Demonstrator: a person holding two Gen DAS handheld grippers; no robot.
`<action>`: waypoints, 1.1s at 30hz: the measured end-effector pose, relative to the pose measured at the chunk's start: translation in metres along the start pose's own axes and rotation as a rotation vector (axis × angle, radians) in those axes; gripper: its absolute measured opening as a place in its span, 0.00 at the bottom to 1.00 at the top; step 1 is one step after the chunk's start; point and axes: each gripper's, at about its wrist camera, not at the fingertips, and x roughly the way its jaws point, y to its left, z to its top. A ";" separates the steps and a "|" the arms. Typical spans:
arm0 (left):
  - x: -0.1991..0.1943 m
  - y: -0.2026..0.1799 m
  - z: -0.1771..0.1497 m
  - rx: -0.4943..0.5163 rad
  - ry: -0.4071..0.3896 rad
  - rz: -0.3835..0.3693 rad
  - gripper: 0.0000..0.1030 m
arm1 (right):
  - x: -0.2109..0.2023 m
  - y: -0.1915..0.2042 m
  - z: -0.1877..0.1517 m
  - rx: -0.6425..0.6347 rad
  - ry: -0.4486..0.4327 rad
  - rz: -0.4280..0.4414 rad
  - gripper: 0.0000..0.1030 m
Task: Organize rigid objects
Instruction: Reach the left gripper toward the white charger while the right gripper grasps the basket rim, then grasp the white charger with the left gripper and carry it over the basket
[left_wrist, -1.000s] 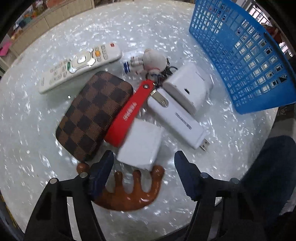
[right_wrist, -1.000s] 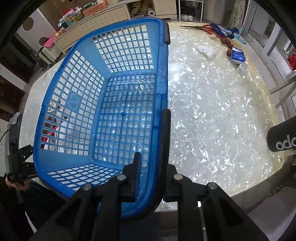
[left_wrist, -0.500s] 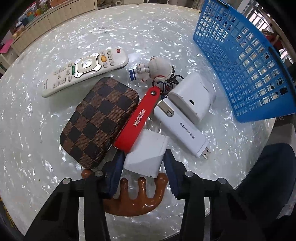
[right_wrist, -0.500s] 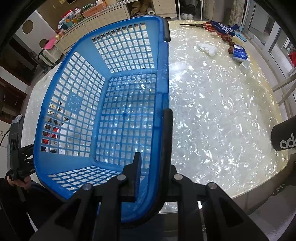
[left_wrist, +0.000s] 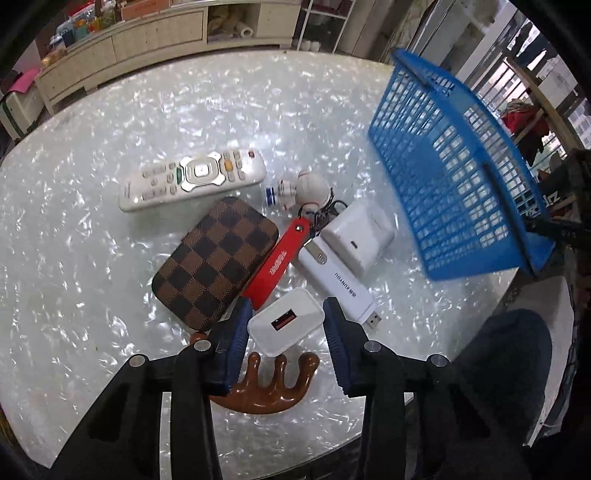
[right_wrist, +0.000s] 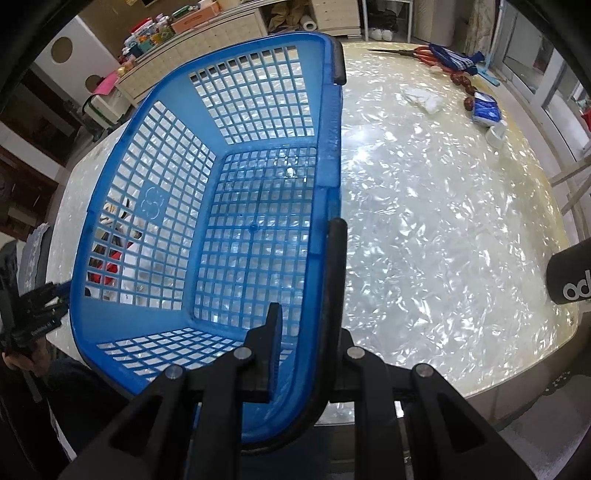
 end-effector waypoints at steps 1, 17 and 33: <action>-0.004 0.000 0.000 -0.005 -0.008 -0.002 0.42 | 0.000 0.001 0.000 -0.003 0.002 0.006 0.16; -0.095 -0.036 0.040 0.038 -0.203 -0.029 0.42 | 0.000 0.004 -0.002 -0.018 0.001 0.023 0.15; -0.091 -0.148 0.101 0.253 -0.222 -0.135 0.42 | 0.002 -0.012 0.009 -0.049 -0.012 0.076 0.15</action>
